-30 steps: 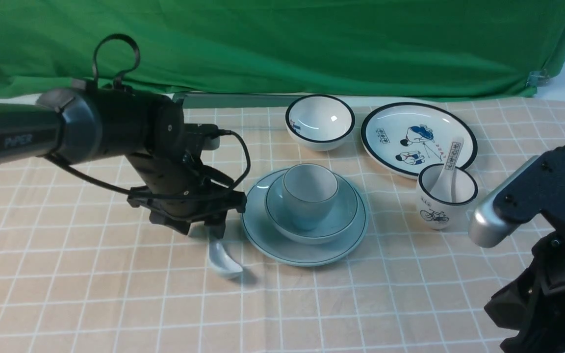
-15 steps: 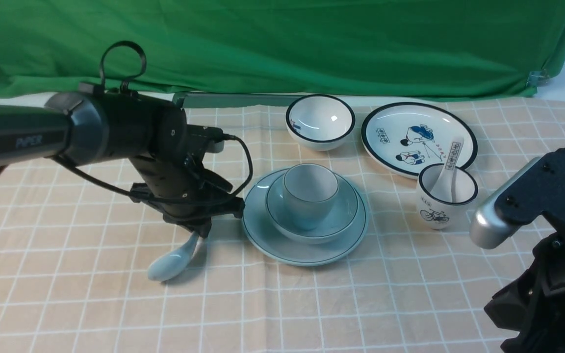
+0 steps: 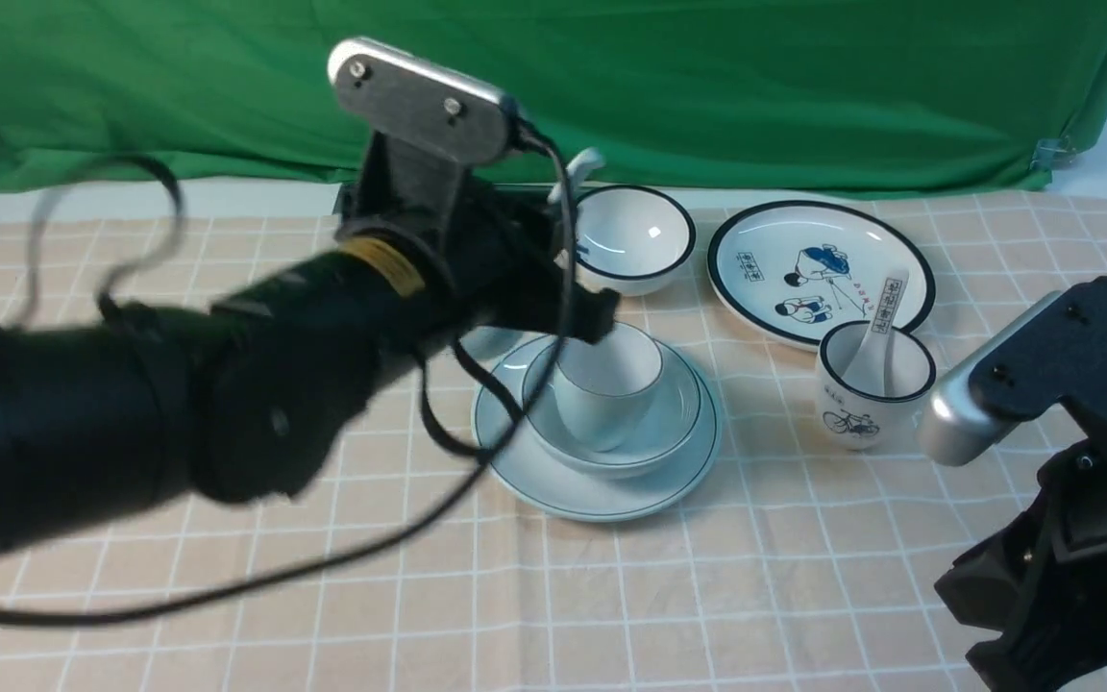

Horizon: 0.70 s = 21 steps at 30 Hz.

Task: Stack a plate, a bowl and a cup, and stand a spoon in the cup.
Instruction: Use the left arm to put the blue soup spoon into the blue teacup in the middle

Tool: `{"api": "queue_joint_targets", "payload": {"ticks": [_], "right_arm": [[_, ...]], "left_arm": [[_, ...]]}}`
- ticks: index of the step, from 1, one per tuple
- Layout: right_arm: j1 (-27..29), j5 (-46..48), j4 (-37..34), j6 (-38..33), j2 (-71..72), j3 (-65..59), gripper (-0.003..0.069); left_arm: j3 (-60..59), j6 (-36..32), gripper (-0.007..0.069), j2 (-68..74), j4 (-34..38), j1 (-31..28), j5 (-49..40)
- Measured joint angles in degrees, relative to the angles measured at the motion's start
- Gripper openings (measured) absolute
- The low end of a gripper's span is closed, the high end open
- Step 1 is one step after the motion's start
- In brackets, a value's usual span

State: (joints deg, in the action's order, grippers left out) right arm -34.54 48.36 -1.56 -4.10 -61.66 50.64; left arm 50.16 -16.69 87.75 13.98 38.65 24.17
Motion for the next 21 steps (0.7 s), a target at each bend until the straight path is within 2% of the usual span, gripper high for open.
{"api": "queue_joint_targets", "payload": {"ticks": [1, 2, 3, 6, 11, 15, 21], "right_arm": [[0.00, -0.06, 0.00, 0.00, 0.00, 0.00, 0.0144], [0.00, -0.11, 0.00, 0.00, 0.00, 0.00, 0.0144], [0.00, -0.10, 0.00, 0.00, 0.00, 0.00, 0.0144], [0.00, -0.12, 0.00, 0.06, 0.00, 0.00, 0.0144], [0.00, -0.34, 0.00, 0.06, 0.00, 0.00, 0.0144], [0.00, -0.40, 0.00, 0.06, 0.00, 0.00, 0.0144], [0.00, -0.51, 0.00, 0.06, 0.00, 0.00, 0.0144]], "left_arm": [[-0.30, 2.64, 0.0036, 1.16, -4.22, 1.06, 5.38], [-0.37, 3.18, 0.0036, 1.59, -5.76, 1.31, 6.07], [-0.37, 8.21, 0.0036, 3.68, -11.65, 1.83, 12.52], [-0.16, 13.92, 0.0036, 7.63, -16.18, 1.57, 19.57], [3.23, 24.22, 0.0036, 15.18, -20.99, -2.22, 22.05], [4.85, 30.00, 0.0036, 18.19, -23.78, -3.95, 22.26], [5.58, 33.01, 0.0039, 22.14, -25.75, -5.69, 24.58]]}}
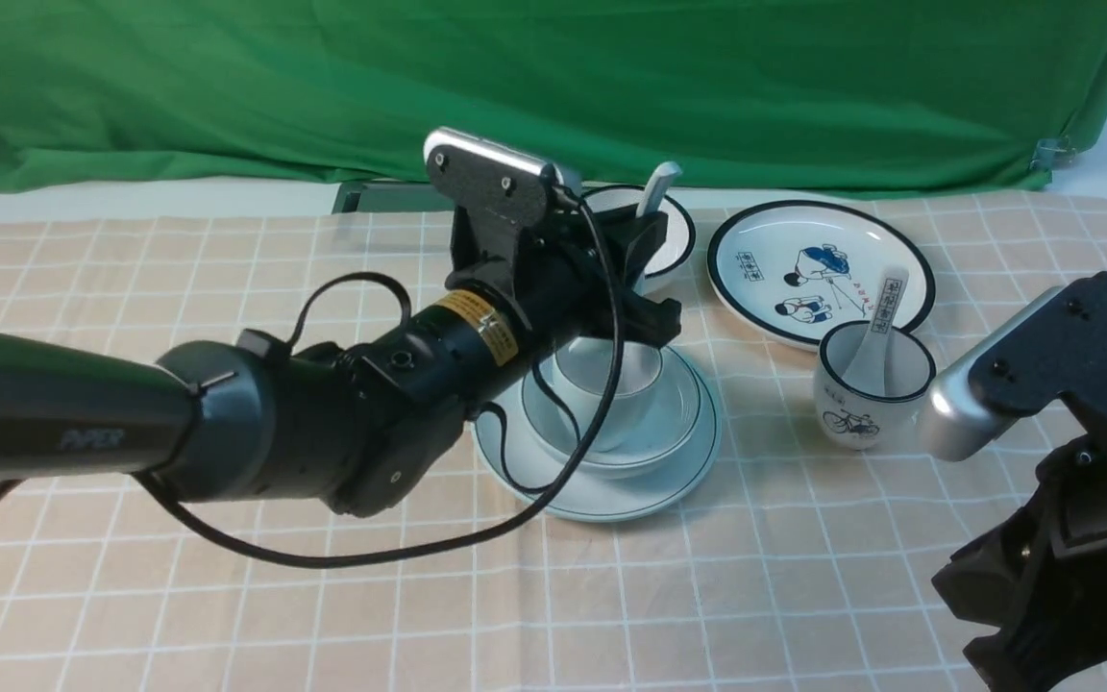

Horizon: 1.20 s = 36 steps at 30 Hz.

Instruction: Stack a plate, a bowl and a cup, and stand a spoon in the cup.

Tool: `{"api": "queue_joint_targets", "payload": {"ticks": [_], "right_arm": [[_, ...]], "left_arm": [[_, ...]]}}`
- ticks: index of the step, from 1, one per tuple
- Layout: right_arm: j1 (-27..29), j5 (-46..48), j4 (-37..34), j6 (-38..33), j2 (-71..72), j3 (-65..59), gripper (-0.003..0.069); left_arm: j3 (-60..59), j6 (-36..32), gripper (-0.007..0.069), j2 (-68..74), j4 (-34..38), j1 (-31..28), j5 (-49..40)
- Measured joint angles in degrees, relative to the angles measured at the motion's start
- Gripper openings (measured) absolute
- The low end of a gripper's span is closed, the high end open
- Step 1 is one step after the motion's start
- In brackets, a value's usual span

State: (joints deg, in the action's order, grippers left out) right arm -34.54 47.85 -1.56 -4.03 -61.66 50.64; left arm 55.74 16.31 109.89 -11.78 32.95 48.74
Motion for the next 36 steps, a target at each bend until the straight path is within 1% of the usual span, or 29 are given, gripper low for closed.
{"api": "queue_joint_targets", "payload": {"ticks": [5, 7, 10, 11, 12, 13, 14, 15, 18, 20, 21, 22, 23, 26, 27, 29, 30, 31, 32, 33, 36], "right_arm": [[0.00, -0.17, 0.00, 0.00, 0.00, 0.00, 0.0144], [0.00, -0.52, 0.00, 0.00, 0.00, 0.00, 0.0144], [0.00, -1.03, 0.00, 0.11, 0.00, 0.00, 0.0144], [0.00, -1.03, 0.00, 0.11, 0.00, 0.00, 0.0144], [0.00, -1.09, 0.00, 0.52, 0.00, 0.00, 0.0144], [0.00, -1.09, 0.00, 0.78, 0.00, 0.00, 0.0144], [0.00, -1.09, 0.00, 0.94, 0.00, 0.00, 0.0144], [0.00, -1.14, 0.00, 1.30, 0.00, 0.00, 0.0144], [0.00, -1.25, 0.00, 1.49, 0.41, 0.33, 0.0144], [0.00, -1.25, 0.00, 1.49, 1.92, 1.47, 0.0145], [0.00, -1.25, 0.00, 1.49, 2.36, 1.76, 0.0146], [0.00, -1.31, 0.00, 1.54, 3.60, 2.64, 0.0146], [0.00, -1.31, 0.00, 1.54, 4.98, 3.22, 0.0147], [0.00, -1.11, 0.00, 1.66, 9.91, 4.55, 0.0147], [0.00, 0.08, 0.00, 2.24, 12.07, 4.66, 0.0147], [0.00, 2.38, 0.00, 3.33, 15.52, 4.44, 0.0144], [0.00, 3.66, 0.00, 4.03, 18.05, 3.83, 0.0132], [0.00, 3.92, 0.00, 4.47, 18.51, 3.67, 0.0129], [0.00, 4.25, 0.00, 6.39, 22.73, 1.87, 0.0078], [0.00, 4.25, 0.00, 6.59, 23.69, 1.40, 0.0071], [0.00, 3.68, 0.04, 9.67, 28.93, -1.64, 0.0031]], "left_arm": [[0.07, 0.35, 0.0057, 1.45, -2.13, 0.01, 0.02], [0.07, 0.35, 0.0076, 2.26, -1.73, 0.07, 0.21], [0.07, 0.35, 0.0159, 3.52, -0.13, 0.07, 0.30], [0.07, 0.35, 0.0171, 3.60, 0.00, 0.07, 0.30], [0.07, 0.35, 0.0223, 3.71, 0.07, 0.07, 0.36], [0.07, 0.35, 0.0250, 3.71, 0.07, 0.07, 0.49], [0.07, 0.35, 0.0257, 3.71, 0.07, 0.07, 0.49], [0.07, 0.35, 0.0302, 3.71, 0.02, 0.07, 0.62], [-0.46, 0.61, 0.0391, 1.88, 0.02, 0.07, -0.92], [-2.04, 0.89, 0.0432, -2.79, 0.02, 0.07, -4.57], [-2.43, 0.93, 0.0433, -3.33, 0.02, 0.07, -5.55], [-3.46, 1.03, 0.0435, -7.11, 0.02, 0.07, -9.02], [-4.58, 1.03, 0.0432, -10.07, 0.02, 0.07, -11.75], [-8.16, 1.33, 0.0349, -23.66, -1.34, 0.07, -22.76], [-9.89, 1.77, 0.0274, -30.94, -2.44, 0.07, -26.60], [-13.07, 2.13, 0.0172, -39.25, -3.33, 0.07, -31.18], [-15.20, 2.13, 0.0097, -45.32, -3.75, 0.07, -33.36], [-16.13, 2.14, 0.0088, -46.34, -3.88, 0.07, -33.67], [-20.62, 2.19, 0.0029, -56.21, -4.03, 0.07, -35.75], [-21.16, 2.25, 0.0025, -57.16, -4.03, 0.07, -36.09], [-28.11, 2.30, 0.0010, -68.05, -4.21, 0.07, -36.89]]}}
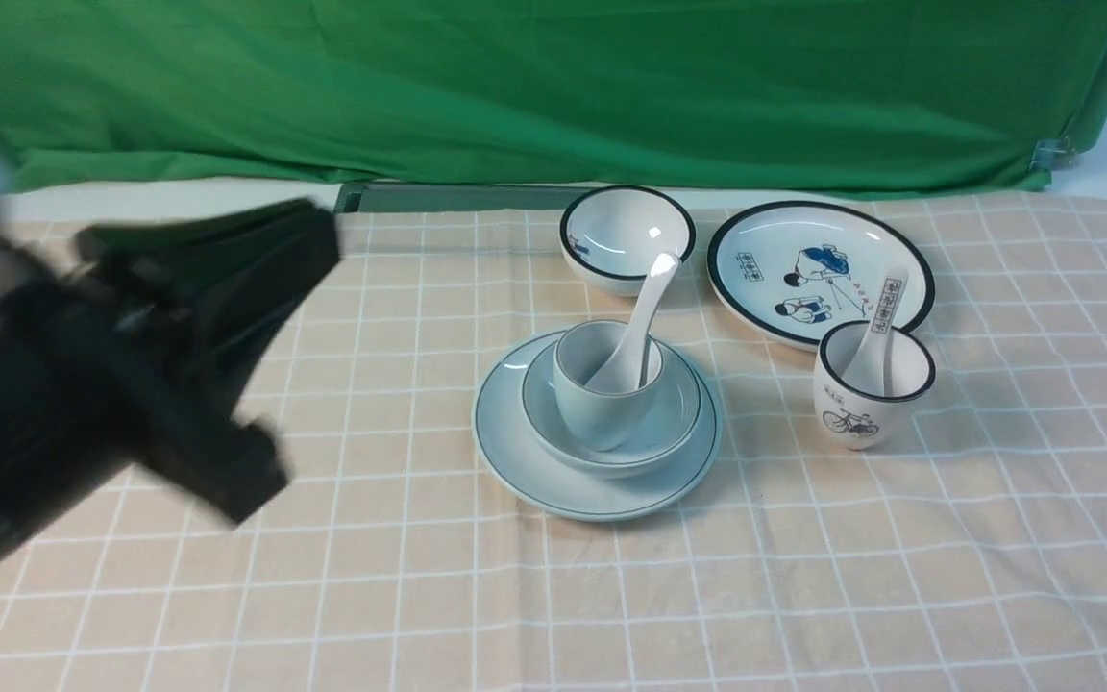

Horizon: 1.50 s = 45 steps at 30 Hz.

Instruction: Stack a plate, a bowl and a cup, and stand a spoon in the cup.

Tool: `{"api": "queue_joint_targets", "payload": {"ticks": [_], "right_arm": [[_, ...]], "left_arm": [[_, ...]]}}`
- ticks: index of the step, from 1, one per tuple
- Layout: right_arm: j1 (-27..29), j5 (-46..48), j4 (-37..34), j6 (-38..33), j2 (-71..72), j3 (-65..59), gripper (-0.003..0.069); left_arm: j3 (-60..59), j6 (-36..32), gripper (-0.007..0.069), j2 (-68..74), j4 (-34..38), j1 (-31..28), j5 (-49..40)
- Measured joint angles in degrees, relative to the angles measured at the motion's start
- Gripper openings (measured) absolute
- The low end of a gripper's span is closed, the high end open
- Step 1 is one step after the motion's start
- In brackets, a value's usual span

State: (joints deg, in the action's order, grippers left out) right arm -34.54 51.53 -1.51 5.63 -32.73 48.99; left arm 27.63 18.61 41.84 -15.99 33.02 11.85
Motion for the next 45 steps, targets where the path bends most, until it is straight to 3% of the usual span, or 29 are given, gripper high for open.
{"api": "queue_joint_targets", "payload": {"ticks": [2, 8, 22, 28, 31, 32, 35, 40, 45], "right_arm": [[0.00, -1.80, 0.00, 2.88, 4.99, -4.12, 0.0024], [0.00, -2.55, 0.00, 5.23, 8.99, -8.24, 0.0034], [0.24, -3.10, -0.07, 5.40, 9.74, -9.42, 0.0085], [9.17, -6.65, 2.23, 2.21, 10.87, -12.48, 0.0043], [15.72, -14.76, 0.23, -4.55, 13.36, -18.14, 0.0020], [20.22, -21.03, -2.34, -8.01, 15.96, -23.40, 0.0017], [27.66, -30.41, -7.56, -11.52, 22.22, -34.58, 0.0017], [31.77, -35.68, -9.15, -14.42, 30.55, -47.13, 0.0017], [31.95, -37.03, -9.14, -15.73, 32.60, -49.37, 0.0017]], "left_arm": [[-6.60, 0.00, 0.0010, -11.25, -0.08, 0.00, -0.26], [-14.50, -1.65, 0.0010, -22.26, -0.46, 0.00, -0.76], [-27.10, -2.11, 0.0010, -23.87, -0.46, 0.00, -0.95], [-28.01, -2.11, 0.0010, -23.87, -0.46, 0.00, -3.43], [-28.01, -2.11, 0.0010, -23.87, -0.46, 0.00, -4.08], [-28.01, -2.11, 0.0010, -23.87, -0.46, 0.00, -4.16], [-28.01, -2.11, 0.0010, -23.87, -0.46, 0.00, -4.20], [-28.01, -2.11, 0.0010, -23.87, -0.46, 0.00, -4.22], [-28.01, -2.11, 0.0010, -23.87, -0.46, 0.00, -4.38]]}}
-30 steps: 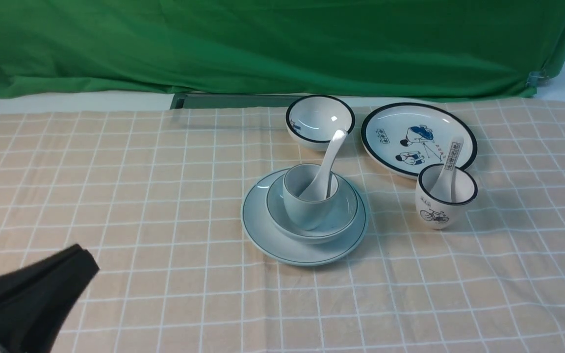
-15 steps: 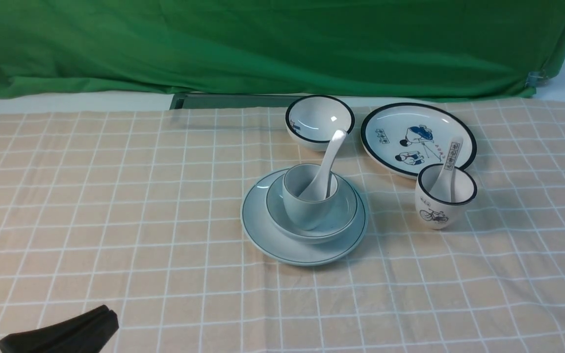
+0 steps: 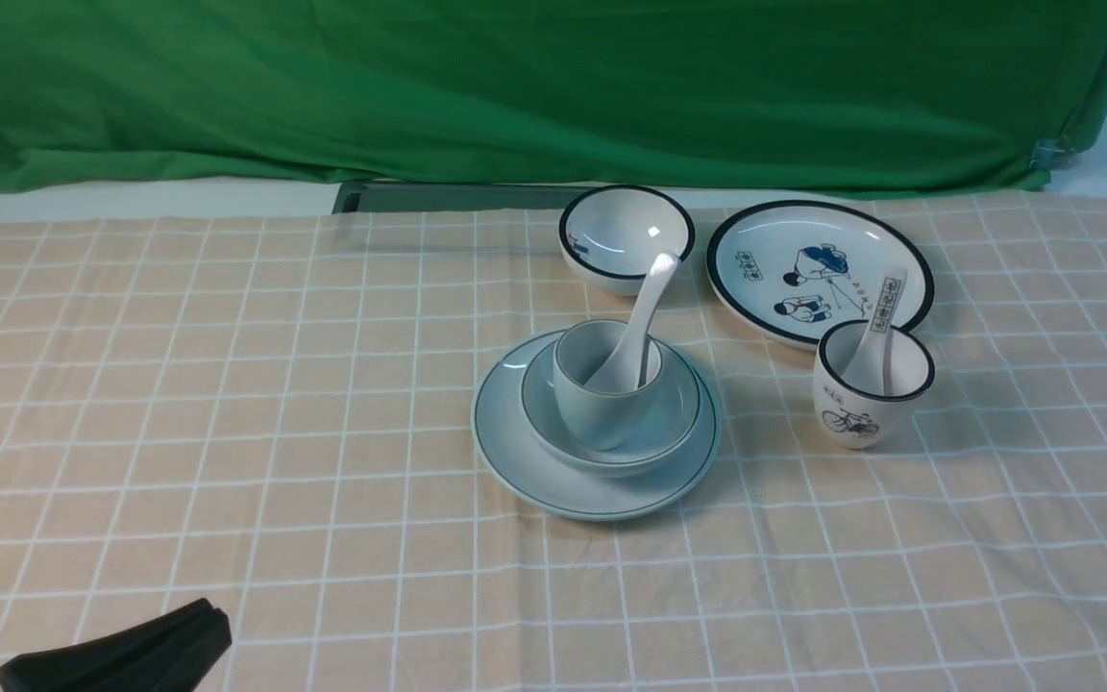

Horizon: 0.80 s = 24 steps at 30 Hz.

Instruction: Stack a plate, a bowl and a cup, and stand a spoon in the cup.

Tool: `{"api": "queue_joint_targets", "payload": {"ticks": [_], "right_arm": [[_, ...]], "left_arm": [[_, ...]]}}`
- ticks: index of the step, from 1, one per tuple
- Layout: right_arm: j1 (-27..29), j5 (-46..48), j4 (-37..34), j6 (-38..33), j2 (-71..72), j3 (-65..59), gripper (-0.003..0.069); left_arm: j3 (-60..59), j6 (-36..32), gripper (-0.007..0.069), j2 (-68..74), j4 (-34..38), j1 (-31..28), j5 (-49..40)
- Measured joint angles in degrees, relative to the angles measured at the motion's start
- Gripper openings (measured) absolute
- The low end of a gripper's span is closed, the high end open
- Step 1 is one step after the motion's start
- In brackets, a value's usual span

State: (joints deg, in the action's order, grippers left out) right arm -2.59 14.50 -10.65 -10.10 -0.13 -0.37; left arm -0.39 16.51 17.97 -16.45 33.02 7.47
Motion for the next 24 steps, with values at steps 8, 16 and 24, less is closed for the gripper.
{"api": "queue_joint_targets", "payload": {"ticks": [8, 16, 24], "right_arm": [[0.00, -0.70, 0.06, -0.07, 0.00, 0.00, 0.0020], [0.00, -0.89, 0.06, 0.15, 0.00, 0.00, 0.0043], [0.00, -0.89, 0.06, 0.15, 0.04, 0.00, 0.0065]], "left_arm": [[0.00, 0.00, 0.0010, 0.00, 0.00, 0.00, 0.07], [0.00, 0.00, 0.0010, 0.00, 0.00, 0.00, 0.07], [0.00, 0.00, 0.0010, 0.00, 0.00, 0.00, 0.07]]}}
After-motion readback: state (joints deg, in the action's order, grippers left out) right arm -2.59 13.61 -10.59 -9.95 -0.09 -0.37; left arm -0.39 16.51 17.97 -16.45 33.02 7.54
